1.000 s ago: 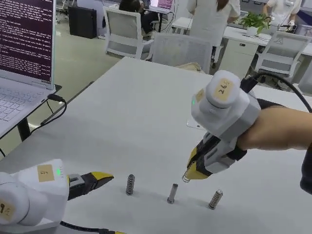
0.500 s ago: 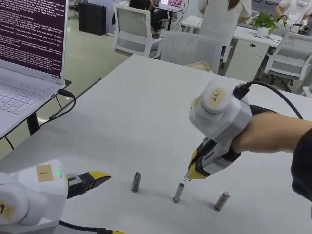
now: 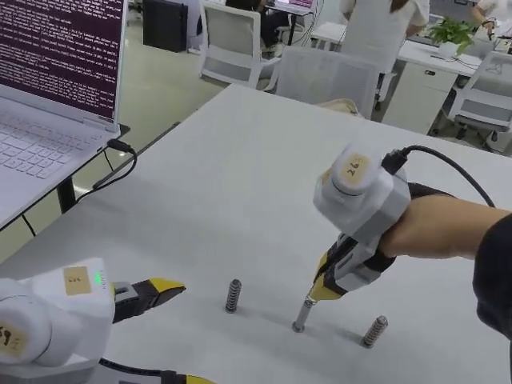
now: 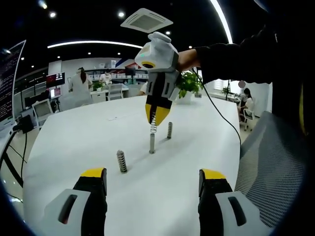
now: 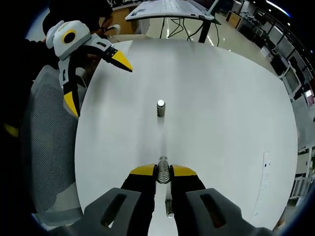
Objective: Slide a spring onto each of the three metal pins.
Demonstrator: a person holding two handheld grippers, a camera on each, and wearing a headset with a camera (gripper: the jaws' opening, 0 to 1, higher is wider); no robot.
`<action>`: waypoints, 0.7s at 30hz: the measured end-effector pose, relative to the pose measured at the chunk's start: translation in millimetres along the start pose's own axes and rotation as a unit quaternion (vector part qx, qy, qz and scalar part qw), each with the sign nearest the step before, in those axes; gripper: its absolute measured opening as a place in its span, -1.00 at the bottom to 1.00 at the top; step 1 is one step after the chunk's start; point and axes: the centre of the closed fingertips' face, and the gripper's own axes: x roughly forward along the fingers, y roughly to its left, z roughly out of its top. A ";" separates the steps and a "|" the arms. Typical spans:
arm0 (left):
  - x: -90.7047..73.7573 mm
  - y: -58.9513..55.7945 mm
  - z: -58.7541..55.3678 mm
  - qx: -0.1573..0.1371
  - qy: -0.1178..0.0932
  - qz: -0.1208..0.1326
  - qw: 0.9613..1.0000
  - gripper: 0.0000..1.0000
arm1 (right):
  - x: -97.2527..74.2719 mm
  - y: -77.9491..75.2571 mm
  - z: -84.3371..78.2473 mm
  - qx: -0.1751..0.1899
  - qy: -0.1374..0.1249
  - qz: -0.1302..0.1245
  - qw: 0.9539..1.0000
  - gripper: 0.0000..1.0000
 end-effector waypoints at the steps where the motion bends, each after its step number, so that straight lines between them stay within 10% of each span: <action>1: 0.3 -0.1 0.4 0.000 -0.001 0.000 1.000 0.46 | 0.5 -0.2 0.0 0.001 0.000 0.001 1.000 -0.84; 21: 1.0 0.7 -0.9 0.001 0.004 -0.004 1.000 0.41 | 24.1 0.2 -5.3 0.009 0.007 0.008 1.000 -0.84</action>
